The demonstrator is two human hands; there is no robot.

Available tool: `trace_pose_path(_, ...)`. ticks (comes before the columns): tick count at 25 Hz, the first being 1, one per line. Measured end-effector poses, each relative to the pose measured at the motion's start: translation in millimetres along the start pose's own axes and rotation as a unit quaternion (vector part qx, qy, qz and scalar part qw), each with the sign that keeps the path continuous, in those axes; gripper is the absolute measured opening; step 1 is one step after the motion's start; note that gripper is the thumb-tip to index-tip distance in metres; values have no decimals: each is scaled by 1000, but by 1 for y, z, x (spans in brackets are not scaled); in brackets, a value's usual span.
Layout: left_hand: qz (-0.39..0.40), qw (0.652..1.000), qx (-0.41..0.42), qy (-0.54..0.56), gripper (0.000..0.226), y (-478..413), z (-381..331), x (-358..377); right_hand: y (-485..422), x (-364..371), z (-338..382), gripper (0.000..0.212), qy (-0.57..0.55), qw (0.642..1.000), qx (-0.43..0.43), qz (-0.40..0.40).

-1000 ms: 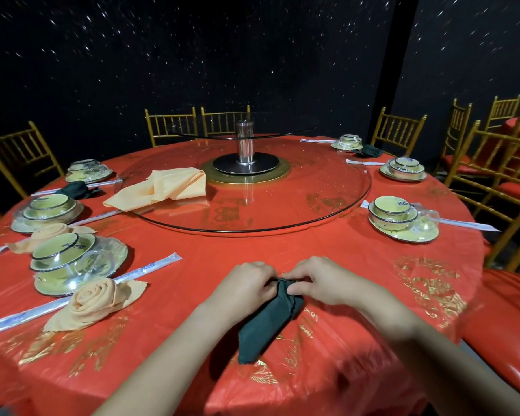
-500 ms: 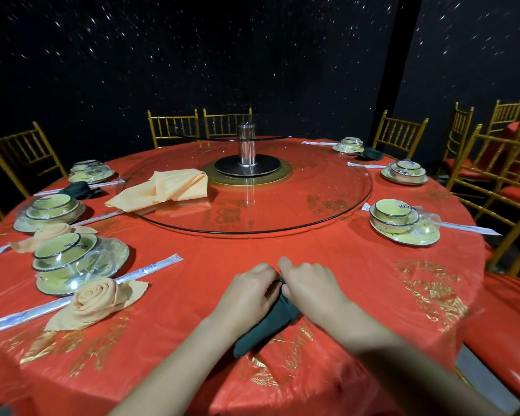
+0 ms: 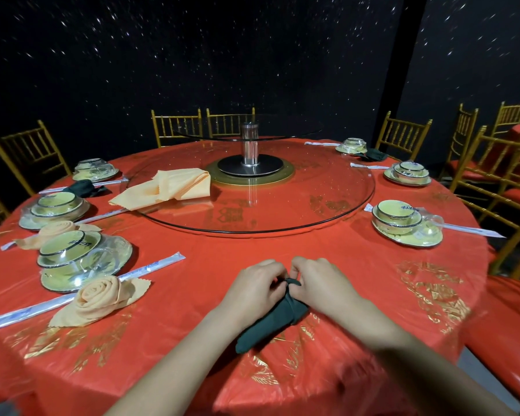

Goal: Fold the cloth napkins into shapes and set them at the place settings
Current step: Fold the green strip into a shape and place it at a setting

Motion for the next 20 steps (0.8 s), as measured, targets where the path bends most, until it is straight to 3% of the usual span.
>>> trace_pose_path(4,-7,998,-25,57,7,1,8,3,1,7,6,20,58,997,9,-44)
trace_pose_path(8,17,997,-27,72,10,1,10,5,10,9,-9,20,-88,995,-56,7)
trace_pose_path(10,38,996,-37,76,9,1,13,5,19,1,-6,41,-13,989,-149,-2)
trace_pose_path(12,56,989,-58,120,9,2,18,6,31,-4,0,60,116,960,-238,-92)
trace_pose_path(14,69,976,-75,191,10,3,21,7,41,4,7,67,151,937,-284,-134)
trace_pose_path(17,83,919,-182,339,17,11,26,10,42,10,8,71,160,922,-310,-168)
trace_pose_path(20,10,778,-335,532,21,25,35,11,34,10,-3,64,119,951,-243,-148)
Point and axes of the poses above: each hand's wrist, its own y-axis away from the middle knuckle, its own x-axis out of the palm, z = x × y, the point moved 7 cm from there along -y, towards the middle knuckle, and after that the axes turned 7 degrees about x, right-handed, at the moved point
